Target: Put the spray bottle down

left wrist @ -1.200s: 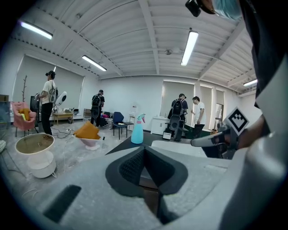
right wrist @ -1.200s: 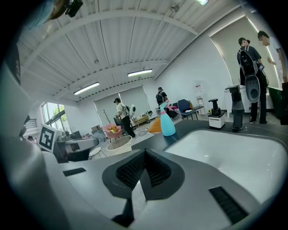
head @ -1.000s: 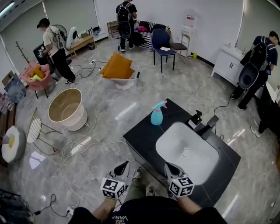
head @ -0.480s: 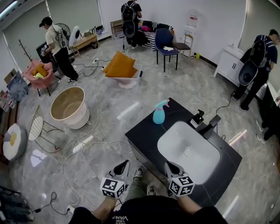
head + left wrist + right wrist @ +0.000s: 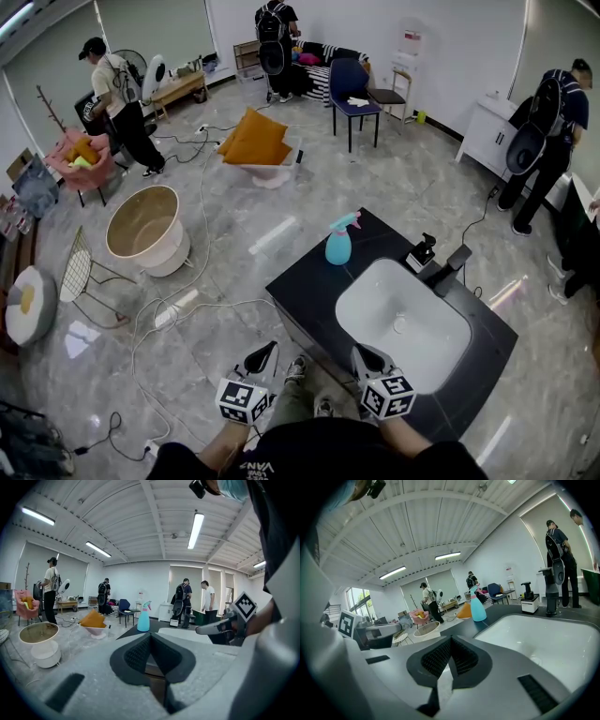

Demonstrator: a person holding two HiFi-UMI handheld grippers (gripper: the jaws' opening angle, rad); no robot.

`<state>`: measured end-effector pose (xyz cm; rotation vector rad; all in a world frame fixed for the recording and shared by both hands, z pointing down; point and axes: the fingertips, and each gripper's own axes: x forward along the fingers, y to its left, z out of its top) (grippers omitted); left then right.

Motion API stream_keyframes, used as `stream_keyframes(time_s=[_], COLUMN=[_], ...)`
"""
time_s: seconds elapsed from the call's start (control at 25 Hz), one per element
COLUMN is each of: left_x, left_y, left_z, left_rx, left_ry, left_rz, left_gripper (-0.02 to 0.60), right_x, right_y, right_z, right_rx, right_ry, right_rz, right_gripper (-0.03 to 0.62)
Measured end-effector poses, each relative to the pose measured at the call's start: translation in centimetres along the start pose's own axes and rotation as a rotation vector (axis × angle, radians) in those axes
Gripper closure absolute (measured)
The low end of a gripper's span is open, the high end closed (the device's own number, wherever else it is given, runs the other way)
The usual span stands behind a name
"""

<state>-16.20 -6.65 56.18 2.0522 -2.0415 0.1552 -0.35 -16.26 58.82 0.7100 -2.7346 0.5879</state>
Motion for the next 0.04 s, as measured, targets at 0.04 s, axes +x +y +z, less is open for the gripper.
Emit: stream_keyframes(time_s=[0.04], left_x=[0.07], left_y=[-0.02], left_z=[-0.01], left_rx=[0.001], left_ry=[-0.001], left_rz=[-0.001], left_gripper=[0.571], right_x=[0.07], right_y=[-0.04], right_z=[0.0], right_rx=[0.0], right_ry=[-0.001], right_rz=[0.0], right_gripper=[0.597])
